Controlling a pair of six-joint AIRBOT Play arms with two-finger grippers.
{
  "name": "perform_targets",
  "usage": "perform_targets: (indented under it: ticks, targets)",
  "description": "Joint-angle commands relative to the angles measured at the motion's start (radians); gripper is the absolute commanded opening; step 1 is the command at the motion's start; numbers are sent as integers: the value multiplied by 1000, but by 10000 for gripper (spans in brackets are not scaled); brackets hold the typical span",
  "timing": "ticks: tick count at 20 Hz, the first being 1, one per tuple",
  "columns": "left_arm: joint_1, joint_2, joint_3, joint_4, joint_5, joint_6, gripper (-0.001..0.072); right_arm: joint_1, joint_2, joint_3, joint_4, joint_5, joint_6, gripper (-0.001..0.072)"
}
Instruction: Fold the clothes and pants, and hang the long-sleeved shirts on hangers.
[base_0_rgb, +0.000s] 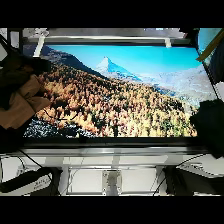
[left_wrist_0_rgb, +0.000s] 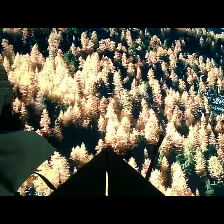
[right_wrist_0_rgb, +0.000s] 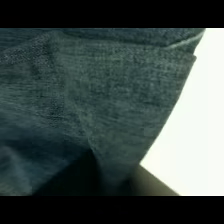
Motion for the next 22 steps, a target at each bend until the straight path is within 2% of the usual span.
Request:
perform_targets:
  ticks: [1, 2, 3, 6, 7, 9, 10, 11, 12, 14, 18, 20, 22]
  targets:
    - [0, -1, 0, -1, 0, -3, 48, -117, 71, -134, 12, 10, -8, 566]
    - [0, -1, 0, -4, 1, -3, 47, -121, 95, -120, 48, 38, -3, 628]
    - [0, -1, 0, -4, 1, -3, 47, -120, 132, -102, 129, 47, 3, 626]
    - [0, -1, 0, -5, 0, -3, 47, -105, 268, -64, 603, -43, 3, 619]
    - [0, -1, 0, -5, 0, -3, 48, -68, 316, -64, 766, -96, -1, 574]
    - [0, -1, 0, -16, -3, -3, 48, 74, 385, -56, 991, -84, -74, 260]
    - [0, -1, 0, -16, -3, -7, 47, 165, 412, -51, 1040, -44, -151, 138]
    - [0, -1, 0, -16, -8, -7, 47, 276, 438, -47, 1056, -16, -227, 55]
    - [0, -1, 0, -16, -27, -7, 48, 383, 461, -47, 1050, -2, -283, 31]
    - [0, -1, 0, -15, -79, -7, 48, 584, 491, -47, 995, 2, -350, 31]
    - [0, -1, 0, -15, -110, -6, 48, 820, 496, -45, 760, 25, -349, 31]
    - [0, -1, 0, -15, -117, -6, 48, 855, 496, -45, 674, 87, -349, 31]
    - [0, -1, 0, -15, -117, -6, 48, 855, 496, -45, 662, 109, -349, 31]
